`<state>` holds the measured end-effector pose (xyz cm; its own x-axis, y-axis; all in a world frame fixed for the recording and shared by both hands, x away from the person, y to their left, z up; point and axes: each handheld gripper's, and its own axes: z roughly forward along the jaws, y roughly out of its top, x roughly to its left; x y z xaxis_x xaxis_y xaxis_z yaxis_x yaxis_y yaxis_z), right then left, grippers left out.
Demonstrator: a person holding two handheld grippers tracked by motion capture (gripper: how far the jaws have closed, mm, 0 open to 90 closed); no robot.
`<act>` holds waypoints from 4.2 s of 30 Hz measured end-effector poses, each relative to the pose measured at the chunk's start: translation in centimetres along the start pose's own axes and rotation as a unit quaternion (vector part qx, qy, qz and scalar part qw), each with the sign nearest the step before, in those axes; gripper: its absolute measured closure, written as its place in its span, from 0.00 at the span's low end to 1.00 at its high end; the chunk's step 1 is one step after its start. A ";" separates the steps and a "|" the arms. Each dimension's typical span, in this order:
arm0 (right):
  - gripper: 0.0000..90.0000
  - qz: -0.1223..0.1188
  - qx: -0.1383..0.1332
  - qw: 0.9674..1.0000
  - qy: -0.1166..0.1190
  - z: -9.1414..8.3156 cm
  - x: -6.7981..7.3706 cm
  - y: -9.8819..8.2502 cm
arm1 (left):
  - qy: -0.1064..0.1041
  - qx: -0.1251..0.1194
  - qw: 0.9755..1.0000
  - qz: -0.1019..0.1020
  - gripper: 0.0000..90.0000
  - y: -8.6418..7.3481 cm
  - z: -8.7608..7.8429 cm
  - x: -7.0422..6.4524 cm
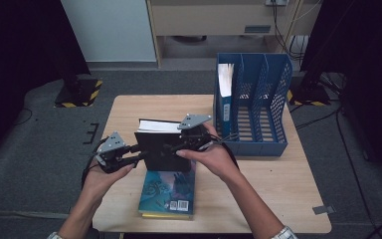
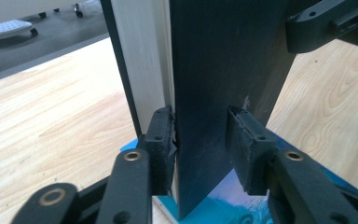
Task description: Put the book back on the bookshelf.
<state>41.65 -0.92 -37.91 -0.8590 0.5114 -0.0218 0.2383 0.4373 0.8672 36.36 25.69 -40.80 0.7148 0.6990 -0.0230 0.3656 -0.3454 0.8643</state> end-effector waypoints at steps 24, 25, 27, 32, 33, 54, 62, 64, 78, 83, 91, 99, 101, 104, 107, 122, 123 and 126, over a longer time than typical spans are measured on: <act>0.40 -0.023 -0.002 1.000 -0.004 -0.6 2.4 -0.3 | 0.037 0.017 0.999 -0.034 0.69 -2.2 2.9 1.9; 0.40 -0.018 -0.004 1.000 -0.007 -0.5 2.5 -0.3 | 0.037 0.016 0.999 -0.036 0.69 -2.2 2.9 1.9; 0.40 -0.012 -0.006 1.000 -0.013 -0.3 2.5 -0.3 | 0.038 0.017 0.999 -0.035 0.68 -2.2 2.8 1.9; 0.38 -0.002 -0.014 1.000 -0.018 0.1 2.4 0.2 | 0.038 0.017 0.998 -0.038 0.66 -2.2 2.9 2.0; 0.37 0.002 -0.016 1.000 -0.020 0.2 2.3 0.3 | 0.038 0.018 0.998 -0.038 0.65 -2.2 2.9 2.0; 0.54 0.047 -0.036 0.998 0.013 0.3 1.3 0.2 | 0.101 0.100 0.987 -0.071 0.26 -8.3 2.8 5.1; 0.56 0.090 -0.036 0.995 0.018 0.5 0.2 0.6 | 0.104 0.131 0.982 -0.092 0.14 -9.9 3.2 6.4; 0.57 0.101 -0.034 0.994 0.019 0.6 -0.1 0.8 | 0.105 0.139 0.980 -0.095 0.14 -10.2 3.3 6.6; 0.58 0.180 -0.034 0.983 0.018 0.7 -1.8 1.5 | 0.098 0.172 0.975 -0.100 0.10 -10.8 3.8 6.8; 0.59 0.183 -0.029 0.982 0.022 0.0 -1.6 1.7 | 0.097 0.180 0.974 -0.096 0.10 -11.0 4.0 6.9; 0.59 0.178 -0.023 0.984 0.011 -1.8 -1.5 1.6 | 0.102 0.183 0.974 -0.086 0.07 -11.0 4.1 6.7; 0.59 0.182 -0.030 0.983 -0.010 -4.3 -2.1 0.6 | 0.110 0.172 0.976 -0.075 0.05 -11.4 4.2 6.4; 0.59 0.183 -0.030 0.983 -0.013 -5.0 -2.1 0.3 | 0.112 0.167 0.977 -0.075 0.04 -11.5 4.2 6.4; 0.59 0.191 -0.031 0.981 -0.018 -6.0 -2.4 -0.3 | 0.113 0.163 0.977 -0.073 0.04 -11.6 4.2 6.3; 0.59 0.194 -0.034 0.980 -0.025 -6.8 -2.5 -0.9 | 0.114 0.160 0.978 -0.075 0.03 -11.7 4.2 6.3; 0.59 0.221 -0.050 0.973 -0.048 -11.5 -2.6 -4.1 | 0.115 0.156 0.978 -0.075 0.01 -11.8 4.2 6.0; 0.59 0.224 -0.049 0.972 -0.048 -11.7 -2.7 -4.3 | 0.115 0.157 0.978 -0.075 0.01 -11.8 4.2 6.0; 0.59 0.232 -0.049 0.970 -0.052 -12.4 -2.9 -5.1 | 0.115 0.157 0.978 -0.074 0.01 -11.8 4.2 6.0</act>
<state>37.30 -13.75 -36.10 -0.6184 0.7106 0.3355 0.5390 0.0728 0.8392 38.81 31.30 -53.26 0.5005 0.8657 0.0077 0.6463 -0.3796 0.6620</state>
